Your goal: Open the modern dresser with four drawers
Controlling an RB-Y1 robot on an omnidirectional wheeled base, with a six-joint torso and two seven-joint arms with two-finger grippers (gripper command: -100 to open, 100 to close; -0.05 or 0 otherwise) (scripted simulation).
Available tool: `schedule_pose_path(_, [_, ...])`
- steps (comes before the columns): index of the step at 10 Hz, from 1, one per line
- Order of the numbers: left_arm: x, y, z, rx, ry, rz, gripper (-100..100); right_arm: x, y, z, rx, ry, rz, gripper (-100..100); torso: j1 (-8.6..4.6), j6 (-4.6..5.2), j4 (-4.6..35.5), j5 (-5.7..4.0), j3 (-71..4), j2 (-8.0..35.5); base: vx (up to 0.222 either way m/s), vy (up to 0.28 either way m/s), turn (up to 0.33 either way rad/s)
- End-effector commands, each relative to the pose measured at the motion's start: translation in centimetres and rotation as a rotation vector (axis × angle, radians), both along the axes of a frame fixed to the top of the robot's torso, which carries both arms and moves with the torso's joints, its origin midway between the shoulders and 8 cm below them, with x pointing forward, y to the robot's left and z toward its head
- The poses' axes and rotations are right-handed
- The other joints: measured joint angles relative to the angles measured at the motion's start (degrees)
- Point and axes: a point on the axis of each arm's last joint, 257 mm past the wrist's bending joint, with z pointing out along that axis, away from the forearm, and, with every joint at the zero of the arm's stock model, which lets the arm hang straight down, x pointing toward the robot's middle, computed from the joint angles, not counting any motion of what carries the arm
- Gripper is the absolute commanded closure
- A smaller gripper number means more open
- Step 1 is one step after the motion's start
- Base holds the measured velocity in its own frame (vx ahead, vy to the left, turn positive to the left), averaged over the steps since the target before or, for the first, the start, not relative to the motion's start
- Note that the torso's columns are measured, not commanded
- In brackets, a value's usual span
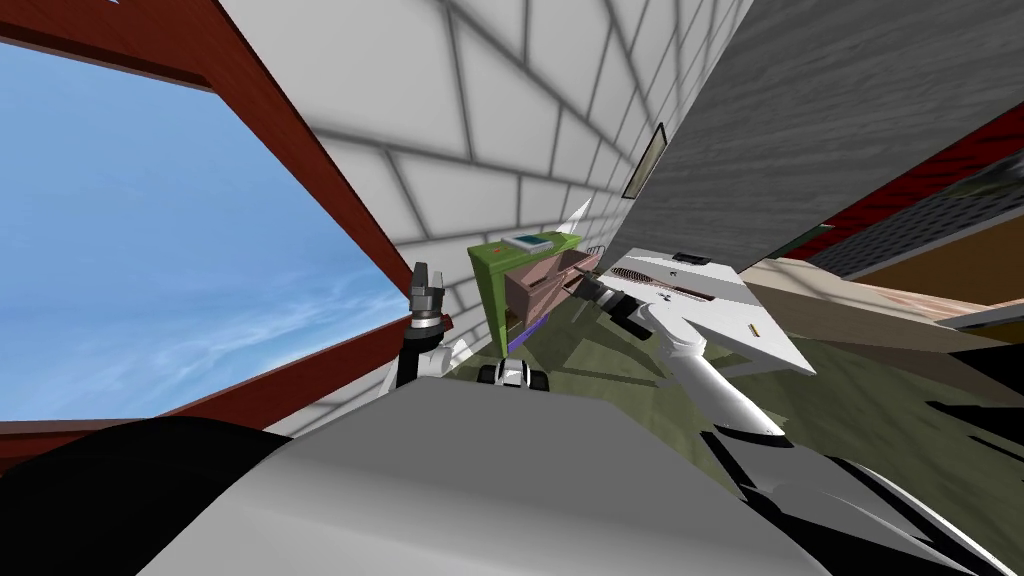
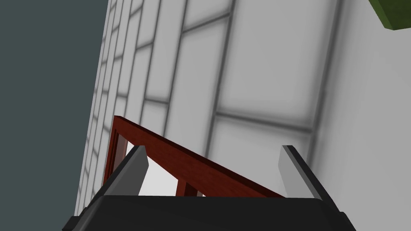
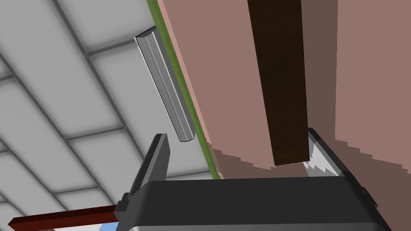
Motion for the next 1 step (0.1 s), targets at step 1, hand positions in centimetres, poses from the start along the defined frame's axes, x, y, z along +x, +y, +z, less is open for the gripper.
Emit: schedule_pose_path(1, [0.0, 0.0, 0.0, 0.0, 0.0, 0.0, 0, 0.0, -0.02, -0.05, 0.0, 0.001, -0.001, 0, 0.0, 0.0, -0.02, 0.0, -0.02, -0.03, 0.0, 0.0, 0.0])
